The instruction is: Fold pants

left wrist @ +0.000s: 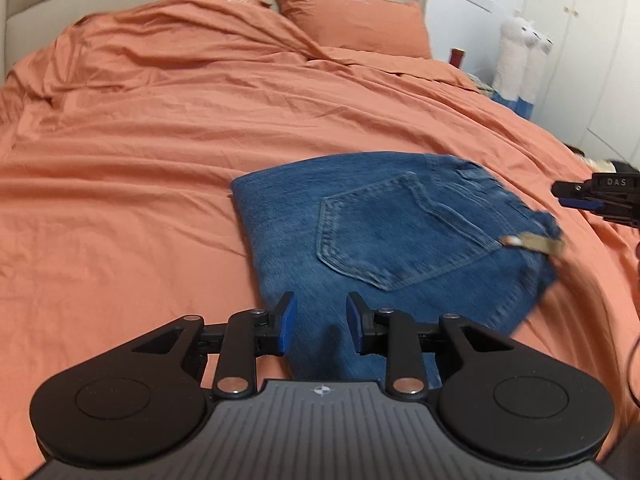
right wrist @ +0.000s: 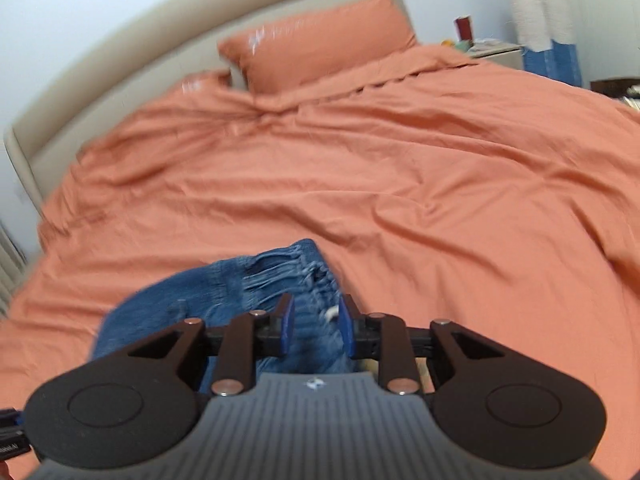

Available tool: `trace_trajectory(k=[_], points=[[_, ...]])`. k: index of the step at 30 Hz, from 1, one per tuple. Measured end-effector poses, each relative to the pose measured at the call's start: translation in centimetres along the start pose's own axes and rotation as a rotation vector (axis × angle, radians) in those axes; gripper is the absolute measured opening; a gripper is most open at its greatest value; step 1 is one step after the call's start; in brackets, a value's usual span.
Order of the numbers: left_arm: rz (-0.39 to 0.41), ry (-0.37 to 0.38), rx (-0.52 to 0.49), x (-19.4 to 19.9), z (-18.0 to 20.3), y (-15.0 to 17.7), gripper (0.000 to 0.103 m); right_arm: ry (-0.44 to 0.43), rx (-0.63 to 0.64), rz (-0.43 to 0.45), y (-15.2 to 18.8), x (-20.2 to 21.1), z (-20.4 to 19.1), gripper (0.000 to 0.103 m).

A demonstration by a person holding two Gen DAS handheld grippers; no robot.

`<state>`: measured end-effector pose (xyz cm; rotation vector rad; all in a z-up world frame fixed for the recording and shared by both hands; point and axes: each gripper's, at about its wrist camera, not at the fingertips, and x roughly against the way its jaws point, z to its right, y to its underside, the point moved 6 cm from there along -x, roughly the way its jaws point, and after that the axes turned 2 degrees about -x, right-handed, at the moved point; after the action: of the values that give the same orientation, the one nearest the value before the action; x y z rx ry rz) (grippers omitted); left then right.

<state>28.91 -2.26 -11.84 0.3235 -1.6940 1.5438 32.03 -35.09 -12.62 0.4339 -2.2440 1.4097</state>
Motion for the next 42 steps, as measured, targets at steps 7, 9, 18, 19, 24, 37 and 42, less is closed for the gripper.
trace_trajectory(k=[7,9,18,19,24,37,42], points=[[-0.080,-0.031,-0.118,2.7,2.3,2.3,0.045,-0.077,-0.038,-0.010,2.5,-0.5,-1.9,0.022],[-0.114,-0.047,-0.131,2.9,2.6,3.6,0.047,-0.022,0.004,-0.035,3.6,-1.7,-1.6,0.021],[-0.191,-0.108,-0.097,-0.2,3.2,6.4,0.047,-0.015,-0.024,-0.106,4.8,-3.8,0.2,0.021],[-0.177,-0.119,-0.101,-0.4,3.3,6.2,0.036,-0.015,-0.018,-0.104,4.9,-3.8,0.1,0.021],[-0.143,-0.234,-0.294,-0.4,5.7,6.6,0.021,-0.028,-0.026,-0.100,5.0,-3.9,0.5,0.022],[-0.271,-0.262,-0.484,-0.9,5.8,9.7,0.009,-0.002,0.044,-0.132,5.4,-4.3,0.5,0.021],[-0.285,-0.246,-0.436,-1.5,5.3,9.5,0.009,0.015,0.082,-0.131,5.6,-4.6,0.2,0.021]])
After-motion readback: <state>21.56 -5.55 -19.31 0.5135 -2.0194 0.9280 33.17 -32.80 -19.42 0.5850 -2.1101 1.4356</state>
